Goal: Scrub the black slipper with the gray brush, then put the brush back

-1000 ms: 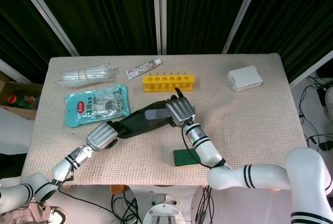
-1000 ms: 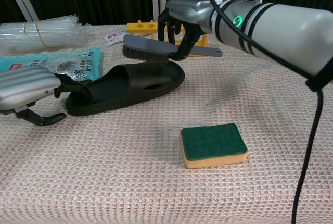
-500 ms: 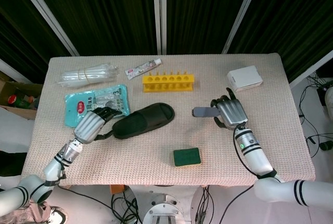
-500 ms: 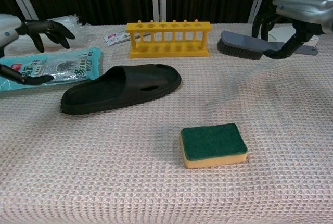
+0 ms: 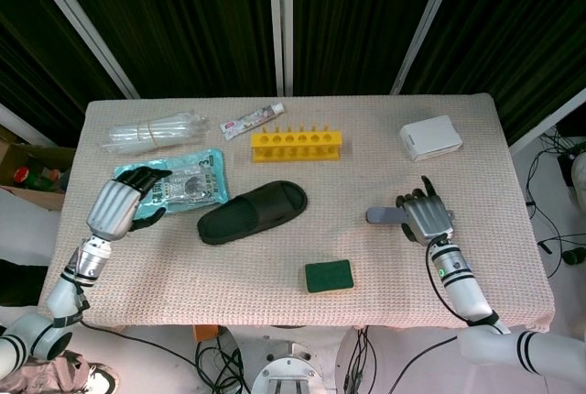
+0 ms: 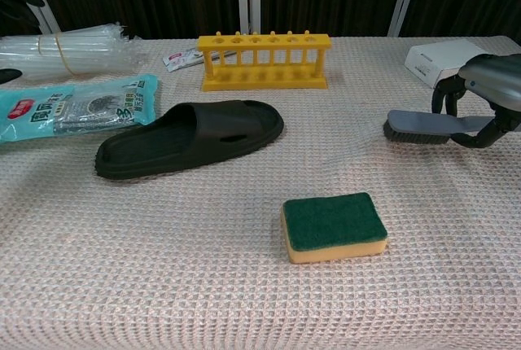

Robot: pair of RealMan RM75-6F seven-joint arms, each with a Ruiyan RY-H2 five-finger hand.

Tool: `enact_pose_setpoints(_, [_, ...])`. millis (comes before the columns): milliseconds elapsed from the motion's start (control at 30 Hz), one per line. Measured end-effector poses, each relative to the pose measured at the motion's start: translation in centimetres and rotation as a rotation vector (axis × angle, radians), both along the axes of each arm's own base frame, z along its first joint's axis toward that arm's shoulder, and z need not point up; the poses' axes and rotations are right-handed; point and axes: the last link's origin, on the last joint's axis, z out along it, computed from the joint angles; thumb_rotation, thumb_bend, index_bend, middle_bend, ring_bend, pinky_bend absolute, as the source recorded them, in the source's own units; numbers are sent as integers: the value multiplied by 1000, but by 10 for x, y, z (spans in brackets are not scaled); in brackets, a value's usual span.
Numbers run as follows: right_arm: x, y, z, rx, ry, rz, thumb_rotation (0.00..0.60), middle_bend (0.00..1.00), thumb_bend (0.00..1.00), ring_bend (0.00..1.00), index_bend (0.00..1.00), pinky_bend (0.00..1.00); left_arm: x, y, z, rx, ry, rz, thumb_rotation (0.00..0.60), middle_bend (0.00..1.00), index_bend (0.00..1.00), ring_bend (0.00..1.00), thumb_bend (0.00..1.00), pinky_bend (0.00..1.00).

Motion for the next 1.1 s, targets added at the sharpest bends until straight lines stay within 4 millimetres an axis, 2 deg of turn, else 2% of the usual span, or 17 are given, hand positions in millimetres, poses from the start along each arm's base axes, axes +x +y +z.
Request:
enact_pose_setpoints(333, [-1,-1,-13,25,33,17,600,730,471,239,835,0,-1,-1,-5,-16,1,4,600,300,221,265,242,383])
enact_pose_setpoints(633, [-2,-1,-14,52,57,15,600,567,333,165,608,0,-3,-1,-10,-29,1,9,600,301,221,264,242,379])
enact_pose_setpoints(800, [-2,0,-14,70,59,5,600,419,289,86,418,0,-4,-1,-10,-30,4,11,600,300,221,263,242,379])
enact_pose_setpoints(1100, [-4,3,-13,86,57,-2,600,329,259,34,263,0,-3,-2,-12,-35,4,12,600,300,220,264,242,378])
